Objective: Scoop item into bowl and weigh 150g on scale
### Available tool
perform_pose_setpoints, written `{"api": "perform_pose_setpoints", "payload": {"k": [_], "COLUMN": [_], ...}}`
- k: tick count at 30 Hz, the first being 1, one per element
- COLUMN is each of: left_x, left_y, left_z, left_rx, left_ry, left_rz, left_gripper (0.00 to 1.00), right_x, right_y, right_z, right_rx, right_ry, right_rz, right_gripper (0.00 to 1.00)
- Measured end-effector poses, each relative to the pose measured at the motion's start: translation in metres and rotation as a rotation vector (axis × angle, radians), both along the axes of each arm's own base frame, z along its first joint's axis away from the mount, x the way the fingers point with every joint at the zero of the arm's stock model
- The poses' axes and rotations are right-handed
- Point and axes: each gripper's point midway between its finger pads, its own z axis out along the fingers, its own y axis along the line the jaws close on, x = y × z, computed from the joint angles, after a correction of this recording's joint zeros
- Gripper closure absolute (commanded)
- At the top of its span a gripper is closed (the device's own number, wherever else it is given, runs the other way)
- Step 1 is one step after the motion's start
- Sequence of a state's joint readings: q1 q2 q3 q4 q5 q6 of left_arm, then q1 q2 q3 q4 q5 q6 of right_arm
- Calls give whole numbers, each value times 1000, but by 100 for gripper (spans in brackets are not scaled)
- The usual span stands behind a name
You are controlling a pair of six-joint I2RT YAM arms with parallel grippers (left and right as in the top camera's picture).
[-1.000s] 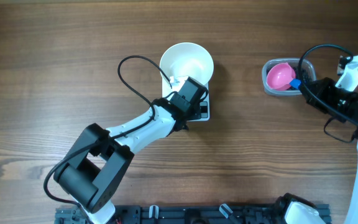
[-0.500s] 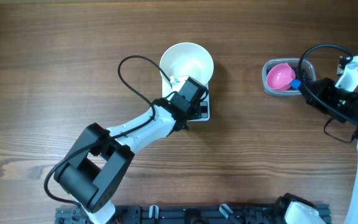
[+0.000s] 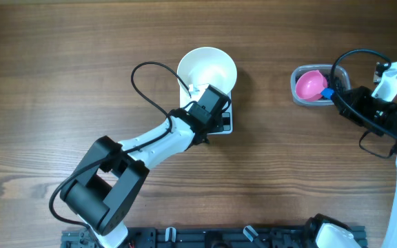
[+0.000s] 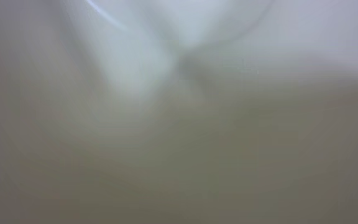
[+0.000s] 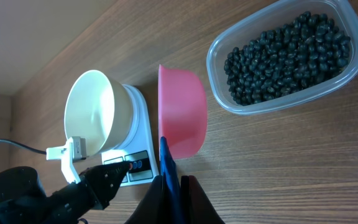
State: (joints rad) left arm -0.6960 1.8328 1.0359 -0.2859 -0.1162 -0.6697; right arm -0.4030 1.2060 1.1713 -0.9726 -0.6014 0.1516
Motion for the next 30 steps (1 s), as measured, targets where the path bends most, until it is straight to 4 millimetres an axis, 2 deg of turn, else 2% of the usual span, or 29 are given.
{"api": "perform_pose_setpoints", "payload": {"k": [8, 22, 30], "left_x": [3, -5, 1], "left_y": [-4, -2, -5], "left_z": [-1, -4, -2], "left_rx": [-14, -4, -15], "left_ry": [-4, 50, 22], "left_rz": [-4, -5, 1], "left_gripper": [96, 96, 96], "right_x": [0, -1, -2], "right_y": [0, 1, 1], "right_z": [0, -1, -1], "right_rx": [0, 3, 4], "right_ry": [0, 8, 9], "right_rz": [0, 0, 0], "right_gripper": [96, 96, 96]}}
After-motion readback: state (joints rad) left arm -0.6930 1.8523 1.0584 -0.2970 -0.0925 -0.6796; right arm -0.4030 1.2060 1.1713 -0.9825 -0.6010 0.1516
